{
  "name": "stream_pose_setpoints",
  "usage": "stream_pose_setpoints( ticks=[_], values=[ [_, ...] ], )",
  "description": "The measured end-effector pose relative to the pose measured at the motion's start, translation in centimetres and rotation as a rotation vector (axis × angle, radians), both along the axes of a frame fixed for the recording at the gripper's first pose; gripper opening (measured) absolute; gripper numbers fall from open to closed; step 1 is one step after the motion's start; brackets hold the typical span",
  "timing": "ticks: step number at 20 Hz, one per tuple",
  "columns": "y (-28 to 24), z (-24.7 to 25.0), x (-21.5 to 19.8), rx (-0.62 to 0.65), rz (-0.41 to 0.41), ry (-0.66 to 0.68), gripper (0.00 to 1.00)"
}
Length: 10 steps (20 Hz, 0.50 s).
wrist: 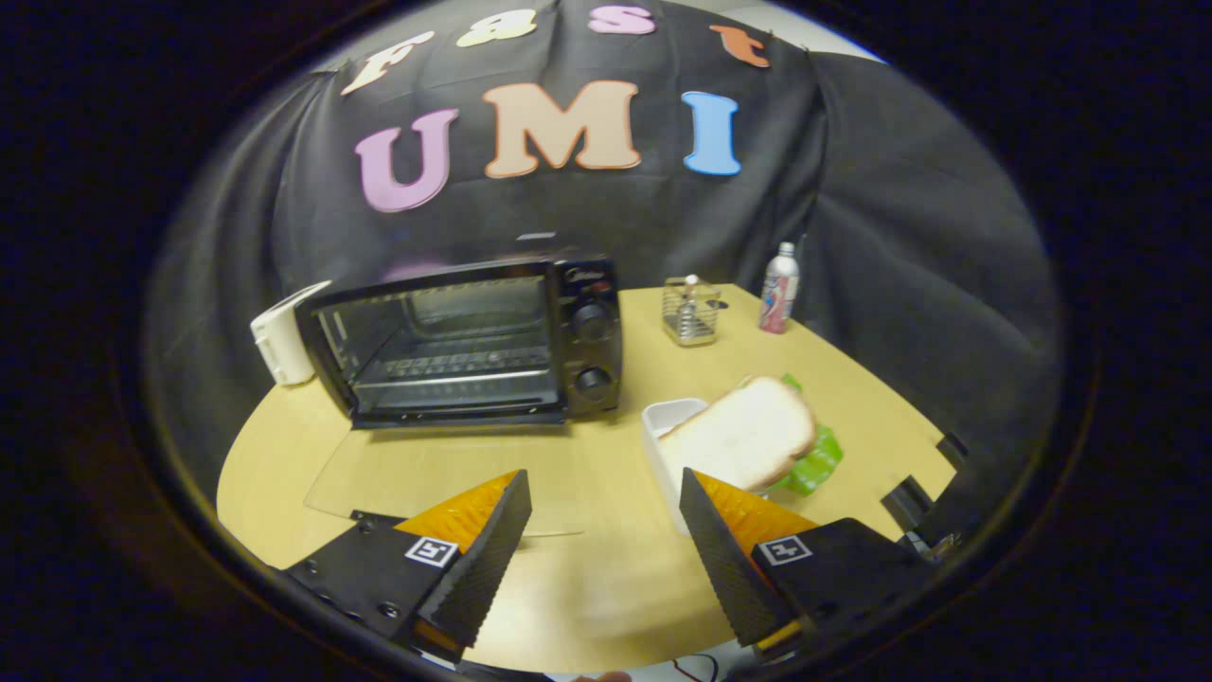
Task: Open the toaster oven, put the food inside, and close the toaster oven door.
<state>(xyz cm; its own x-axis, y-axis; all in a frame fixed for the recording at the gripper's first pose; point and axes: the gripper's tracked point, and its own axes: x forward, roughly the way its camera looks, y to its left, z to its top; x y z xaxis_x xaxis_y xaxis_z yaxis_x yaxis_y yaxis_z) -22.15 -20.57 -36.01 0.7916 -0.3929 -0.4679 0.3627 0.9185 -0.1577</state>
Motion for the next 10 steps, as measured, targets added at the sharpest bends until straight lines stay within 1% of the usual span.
stream_pose_setpoints(
  ticks=[4,10],
  values=[
    [-6.0,2.3,-0.1,-0.005,-0.090,-0.078,0.99],
    [-12.6,2.2,0.1,0.064,-0.189,-0.177,0.97]
  ],
)
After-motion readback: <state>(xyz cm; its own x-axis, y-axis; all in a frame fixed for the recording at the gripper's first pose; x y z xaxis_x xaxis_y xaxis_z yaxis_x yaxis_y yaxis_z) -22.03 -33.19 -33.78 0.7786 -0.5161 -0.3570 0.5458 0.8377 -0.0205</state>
